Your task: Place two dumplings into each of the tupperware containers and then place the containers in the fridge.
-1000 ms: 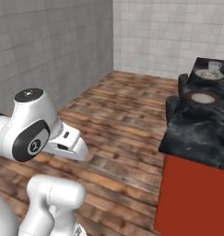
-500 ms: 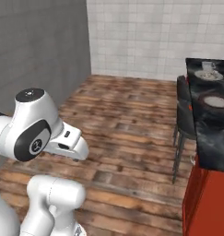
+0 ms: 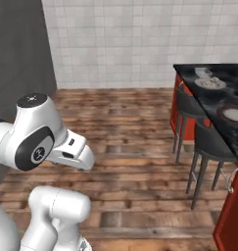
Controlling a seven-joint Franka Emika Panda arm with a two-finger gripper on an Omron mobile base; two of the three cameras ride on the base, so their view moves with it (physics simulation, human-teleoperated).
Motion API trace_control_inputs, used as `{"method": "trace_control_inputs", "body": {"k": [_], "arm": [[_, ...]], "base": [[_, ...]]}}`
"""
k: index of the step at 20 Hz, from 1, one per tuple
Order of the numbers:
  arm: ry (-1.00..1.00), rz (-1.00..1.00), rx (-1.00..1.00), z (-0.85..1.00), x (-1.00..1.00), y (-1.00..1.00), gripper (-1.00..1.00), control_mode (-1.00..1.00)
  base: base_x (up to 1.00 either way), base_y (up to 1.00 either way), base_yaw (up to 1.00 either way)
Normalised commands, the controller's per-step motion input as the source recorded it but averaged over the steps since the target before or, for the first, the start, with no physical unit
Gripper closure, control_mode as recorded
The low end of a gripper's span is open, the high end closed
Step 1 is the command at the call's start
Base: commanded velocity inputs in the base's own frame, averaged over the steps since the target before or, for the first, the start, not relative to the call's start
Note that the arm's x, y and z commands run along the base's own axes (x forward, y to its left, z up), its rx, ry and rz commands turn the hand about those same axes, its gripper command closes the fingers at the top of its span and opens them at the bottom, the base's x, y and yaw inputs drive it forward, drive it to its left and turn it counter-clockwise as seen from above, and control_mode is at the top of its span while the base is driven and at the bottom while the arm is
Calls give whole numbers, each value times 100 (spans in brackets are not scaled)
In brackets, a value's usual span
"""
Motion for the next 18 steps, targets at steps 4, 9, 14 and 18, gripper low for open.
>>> {"method": "trace_control_inputs", "body": {"k": [4,9,14,18], "arm": [[0,0,0,0,0,0,-100,100],[0,0,0,0,0,0,-100,100],[0,0,0,0,0,0,-100,100],[0,0,0,0,0,0,-100,100]], "base": [[100,100,-46],[100,100,-46],[100,100,-47],[100,100,-47]]}}
